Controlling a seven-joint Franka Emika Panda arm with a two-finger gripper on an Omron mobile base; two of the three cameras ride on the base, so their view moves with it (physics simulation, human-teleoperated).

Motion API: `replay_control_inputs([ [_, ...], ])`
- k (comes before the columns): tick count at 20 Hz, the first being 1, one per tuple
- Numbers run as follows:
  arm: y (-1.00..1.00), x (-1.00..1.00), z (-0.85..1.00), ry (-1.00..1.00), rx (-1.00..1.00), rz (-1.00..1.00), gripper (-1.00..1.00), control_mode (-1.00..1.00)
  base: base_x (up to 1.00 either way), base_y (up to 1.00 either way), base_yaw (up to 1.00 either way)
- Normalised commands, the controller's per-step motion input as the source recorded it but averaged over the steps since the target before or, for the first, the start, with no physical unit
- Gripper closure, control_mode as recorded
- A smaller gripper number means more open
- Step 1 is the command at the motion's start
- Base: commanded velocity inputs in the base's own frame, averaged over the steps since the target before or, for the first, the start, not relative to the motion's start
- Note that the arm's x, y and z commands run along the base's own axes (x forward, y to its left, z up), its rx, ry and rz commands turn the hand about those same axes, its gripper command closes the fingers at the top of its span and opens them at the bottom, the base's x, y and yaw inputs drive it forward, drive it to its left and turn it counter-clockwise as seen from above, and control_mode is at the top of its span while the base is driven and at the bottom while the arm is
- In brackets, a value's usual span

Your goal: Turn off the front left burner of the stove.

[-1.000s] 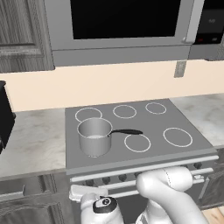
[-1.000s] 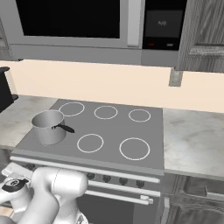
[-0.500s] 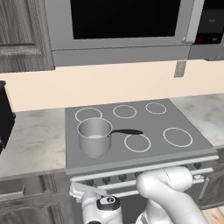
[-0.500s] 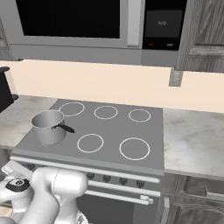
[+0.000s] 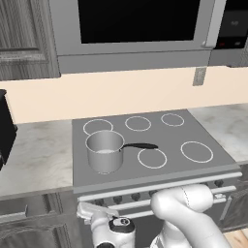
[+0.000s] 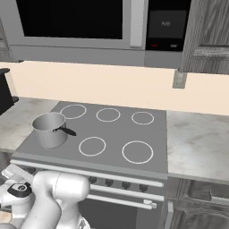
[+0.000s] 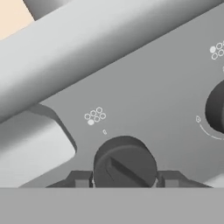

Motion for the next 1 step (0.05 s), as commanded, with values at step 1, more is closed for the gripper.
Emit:
replay_control_inputs([
  [1, 0.00, -0.06, 0.19, 0.00, 0.58, -0.04, 1.00, -1.00, 0.00, 0.00, 0.00],
])
